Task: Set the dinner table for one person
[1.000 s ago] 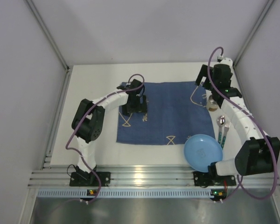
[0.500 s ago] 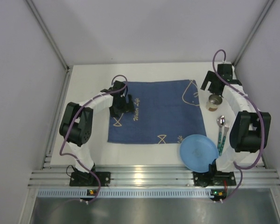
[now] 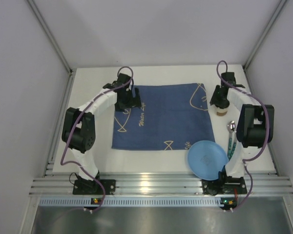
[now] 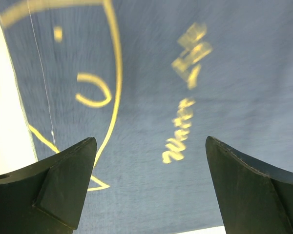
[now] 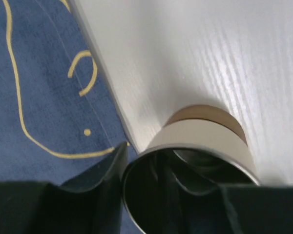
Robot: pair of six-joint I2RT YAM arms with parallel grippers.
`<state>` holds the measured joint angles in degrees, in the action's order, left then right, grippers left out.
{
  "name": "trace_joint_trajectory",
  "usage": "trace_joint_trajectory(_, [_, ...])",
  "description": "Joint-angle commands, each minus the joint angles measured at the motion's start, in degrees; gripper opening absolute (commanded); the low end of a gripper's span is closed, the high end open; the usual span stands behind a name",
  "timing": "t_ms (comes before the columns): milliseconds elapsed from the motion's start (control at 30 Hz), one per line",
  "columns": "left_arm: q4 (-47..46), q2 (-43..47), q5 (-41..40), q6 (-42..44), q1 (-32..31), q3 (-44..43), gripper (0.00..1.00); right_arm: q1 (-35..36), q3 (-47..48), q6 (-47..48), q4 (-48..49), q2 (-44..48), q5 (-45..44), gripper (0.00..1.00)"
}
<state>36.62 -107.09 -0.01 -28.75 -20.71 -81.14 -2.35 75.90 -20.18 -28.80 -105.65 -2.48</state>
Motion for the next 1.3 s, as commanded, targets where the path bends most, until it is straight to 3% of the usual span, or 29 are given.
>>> trace_joint_trajectory(0, [3.4, 2.6, -1.2, 1.6, 0.2, -7.0, 0.99, 0.3, 3.6, 0.1, -1.3, -1.9, 3.6, 0.25])
trace_joint_trajectory(67, [4.2, 2.8, -1.0, 1.7, 0.2, -9.8, 0.99, 0.5, 4.9, 0.5, -2.5, -2.7, 3.1, 0.0])
trace_joint_trajectory(267, [5.3, 3.9, -0.3, 1.5, 0.2, -12.6, 0.98, 5.8, 13.3, 4.9, -9.2, -3.0, -7.1, 0.0])
trace_joint_trajectory(500, [5.0, 4.0, -0.3, 0.7, 0.2, -11.6, 0.98, 12.4, 23.9, 4.1, -11.5, -6.1, -5.3, 0.0])
trace_joint_trajectory(700, [5.1, 4.3, 3.5, 1.2, -0.4, -11.5, 0.99, 16.4, 37.4, 4.3, -15.7, -17.5, -7.2, 0.0])
trace_joint_trajectory(933, [5.8, 6.0, 3.0, 1.0, -4.2, -8.2, 0.99, 16.7, 39.4, 3.8, -16.5, -23.6, -7.9, 0.05])
trace_joint_trajectory(1033, [5.1, 6.6, 3.3, -0.2, -5.6, -6.4, 0.98, 16.6, 39.2, 3.8, -16.5, -24.3, -6.9, 0.23])
trace_joint_trajectory(1067, [5.1, 6.5, 3.3, -0.4, -6.3, -6.2, 0.99, 16.6, 39.1, 3.8, -16.5, -24.2, -6.7, 0.39])
trace_joint_trajectory(1133, [5.0, 6.2, 3.4, -0.5, -7.1, -6.6, 0.98, 16.7, 38.9, 3.9, -16.4, -23.4, -6.7, 0.53])
trace_joint_trajectory(1267, [5.4, 3.1, 6.2, 2.7, -11.8, -10.3, 0.98, 16.7, 38.8, 4.2, -16.4, -19.8, -7.1, 0.9])
